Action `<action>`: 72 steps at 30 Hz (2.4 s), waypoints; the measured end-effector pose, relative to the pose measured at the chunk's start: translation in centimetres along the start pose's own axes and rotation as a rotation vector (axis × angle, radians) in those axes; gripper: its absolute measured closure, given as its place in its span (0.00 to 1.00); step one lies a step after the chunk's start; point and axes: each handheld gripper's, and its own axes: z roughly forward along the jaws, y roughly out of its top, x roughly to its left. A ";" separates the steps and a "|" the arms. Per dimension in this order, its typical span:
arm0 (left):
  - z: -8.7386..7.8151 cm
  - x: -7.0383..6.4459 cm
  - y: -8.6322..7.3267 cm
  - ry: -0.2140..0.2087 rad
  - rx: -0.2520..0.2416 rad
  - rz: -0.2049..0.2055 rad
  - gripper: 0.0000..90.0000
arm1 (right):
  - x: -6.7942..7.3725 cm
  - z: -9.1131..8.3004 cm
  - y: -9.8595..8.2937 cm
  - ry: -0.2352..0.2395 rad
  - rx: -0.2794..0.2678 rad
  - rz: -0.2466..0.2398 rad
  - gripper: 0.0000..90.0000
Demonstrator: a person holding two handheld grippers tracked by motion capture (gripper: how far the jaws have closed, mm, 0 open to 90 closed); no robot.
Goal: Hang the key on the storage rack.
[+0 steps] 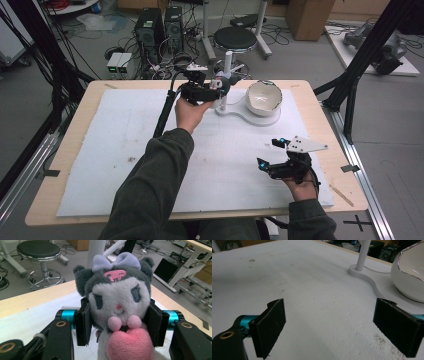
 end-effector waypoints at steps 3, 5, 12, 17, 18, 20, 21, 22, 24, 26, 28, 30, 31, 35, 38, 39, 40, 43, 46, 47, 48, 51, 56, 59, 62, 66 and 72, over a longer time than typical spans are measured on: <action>0.1 0.1 0.0 -0.001 -0.008 -0.011 0.51 | 0.0 0.0 0.0 0.002 0.002 0.006 0.11; 0.3 0.2 0.0 -0.014 -0.011 -0.030 0.51 | 0.0 0.0 0.0 0.002 0.003 0.005 0.11; 0.7 0.4 -0.3 0.020 -0.002 -0.024 0.51 | 0.0 0.0 0.0 0.003 0.006 0.009 0.11; 0.9 0.3 -0.4 0.038 0.008 -0.003 0.51 | 0.0 0.0 0.0 0.002 0.006 0.007 0.11; 0.9 0.3 -0.5 0.040 0.008 -0.006 0.51 | 0.0 0.0 0.0 0.002 0.008 0.009 0.11; 0.8 0.4 -0.5 0.042 0.010 -0.007 0.51 | 0.0 -0.1 0.0 0.000 0.005 0.002 0.11; 0.8 0.5 -0.6 0.045 0.014 -0.007 0.51 | 0.0 -0.1 0.0 -0.001 0.004 -0.001 0.11; 0.8 0.6 -0.6 0.049 0.020 0.000 0.51 | 0.0 -0.1 0.0 0.000 0.004 -0.001 0.11; 0.8 0.7 -0.7 0.051 0.023 -0.001 0.51 | -0.1 -0.1 -0.1 0.001 0.004 -0.001 0.11; 0.8 0.8 -0.9 0.054 0.028 0.005 0.51 | -0.1 -0.1 -0.1 0.000 0.004 -0.003 0.11; 0.8 0.8 -1.1 0.056 0.032 0.005 0.51 | -0.1 -0.1 -0.1 0.000 0.005 -0.002 0.11; 0.8 0.9 -1.5 0.059 0.040 0.008 0.51 | 0.0 -0.1 -0.1 0.003 0.006 0.002 0.11; 0.8 1.0 -1.6 0.062 0.043 0.009 0.51 | 0.0 -0.1 -0.1 0.003 0.007 0.003 0.11; 0.7 1.2 -2.2 0.062 0.048 0.009 0.51 | 0.0 -0.1 -0.1 0.001 0.008 0.003 0.11; 0.7 1.2 -2.5 0.065 0.054 0.019 0.51 | 0.0 -0.1 -0.1 0.001 0.008 0.002 0.11; 0.6 1.3 -2.6 0.066 0.061 0.028 0.51 | 0.0 -0.1 -0.1 0.000 0.008 0.002 0.11; 0.6 1.2 -2.6 0.067 0.063 0.032 0.51 | 0.0 -0.1 -0.1 0.000 0.008 0.002 0.11; 0.6 1.2 -2.8 0.068 0.072 0.057 0.51 | 0.0 -0.1 -0.1 0.000 0.009 0.001 0.11; 0.6 1.2 -3.2 0.066 0.088 0.071 0.51 | 0.0 -0.1 -0.1 0.001 0.009 0.002 0.11; 0.7 1.2 -3.3 0.069 0.094 0.077 0.51 | 0.0 -0.1 -0.1 0.001 0.009 0.003 0.11; 0.7 1.3 -3.5 0.072 0.098 0.078 0.51 | 0.0 -0.1 -0.1 0.000 0.009 0.003 0.11; 0.9 1.3 -3.9 0.073 0.111 0.093 0.50 | 0.0 -0.1 -0.1 0.000 0.009 0.003 0.11; 1.2 1.1 -4.3 0.081 0.133 0.122 0.50 | 0.0 -0.1 -0.1 0.000 0.009 0.002 0.11; 1.3 1.0 -4.4 0.088 0.146 0.145 0.50 | 0.0 -0.1 -0.1 0.000 0.009 0.003 0.11; 1.5 0.9 -4.6 0.092 0.159 0.156 0.49 | 0.0 -0.1 -0.1 0.000 0.009 0.003 0.11; 1.8 0.7 -4.8 0.098 0.177 0.172 0.49 | 0.0 -0.1 -0.1 0.000 0.009 0.003 0.11; 2.0 0.8 -4.9 0.093 0.197 0.172 0.48 | 0.0 -0.1 -0.1 0.001 0.009 0.002 0.11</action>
